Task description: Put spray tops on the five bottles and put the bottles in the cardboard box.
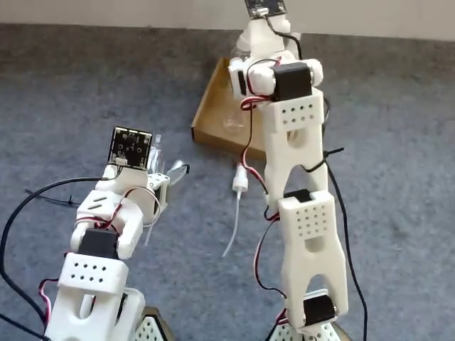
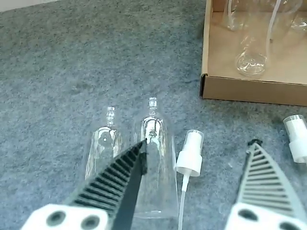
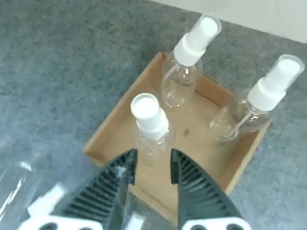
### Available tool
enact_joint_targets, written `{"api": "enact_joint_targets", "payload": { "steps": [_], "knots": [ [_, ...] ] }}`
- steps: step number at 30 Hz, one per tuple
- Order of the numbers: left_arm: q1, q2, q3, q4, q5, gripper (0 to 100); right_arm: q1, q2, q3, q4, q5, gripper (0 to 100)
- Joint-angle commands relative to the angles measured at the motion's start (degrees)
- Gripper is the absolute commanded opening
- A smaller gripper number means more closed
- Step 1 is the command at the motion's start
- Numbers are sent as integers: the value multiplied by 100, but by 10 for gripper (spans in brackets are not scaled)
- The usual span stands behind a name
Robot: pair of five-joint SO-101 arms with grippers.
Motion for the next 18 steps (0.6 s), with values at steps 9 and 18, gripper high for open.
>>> {"api": "enact_joint_targets", "payload": {
  "steps": [9, 18],
  "knots": [
    [-66, -4, -22, -53, -35, 294, -180, -3881, 4532, 40, 185, 70],
    [-66, -4, -22, -53, -35, 294, -936, -5464, 7952, -2114, 149, 71]
  ]
}}
